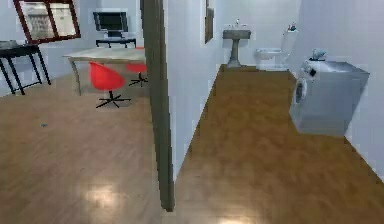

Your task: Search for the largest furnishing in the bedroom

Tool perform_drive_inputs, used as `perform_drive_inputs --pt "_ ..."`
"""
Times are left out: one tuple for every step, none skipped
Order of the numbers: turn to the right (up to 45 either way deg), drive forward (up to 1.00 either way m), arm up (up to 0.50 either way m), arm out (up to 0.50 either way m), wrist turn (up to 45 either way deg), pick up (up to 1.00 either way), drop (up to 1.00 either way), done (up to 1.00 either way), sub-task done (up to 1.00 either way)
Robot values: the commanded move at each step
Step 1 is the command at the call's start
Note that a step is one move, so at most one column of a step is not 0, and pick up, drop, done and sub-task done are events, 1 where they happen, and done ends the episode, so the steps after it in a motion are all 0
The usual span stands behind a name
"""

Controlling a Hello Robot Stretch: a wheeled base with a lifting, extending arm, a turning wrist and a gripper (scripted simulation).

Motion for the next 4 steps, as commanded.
perform_drive_inputs --pt "45.0 0.0 0.0 0.0 0.0 0.0 0.0 0.0 0.0" --pt "45.0 0.0 0.0 0.0 0.0 0.0 0.0 0.0 0.0" --pt "3.0 0.0 0.0 0.0 0.0 0.0 0.0 0.0 0.0" --pt "0.0 0.15 0.0 0.0 0.0 0.0 0.0 0.0 0.0"
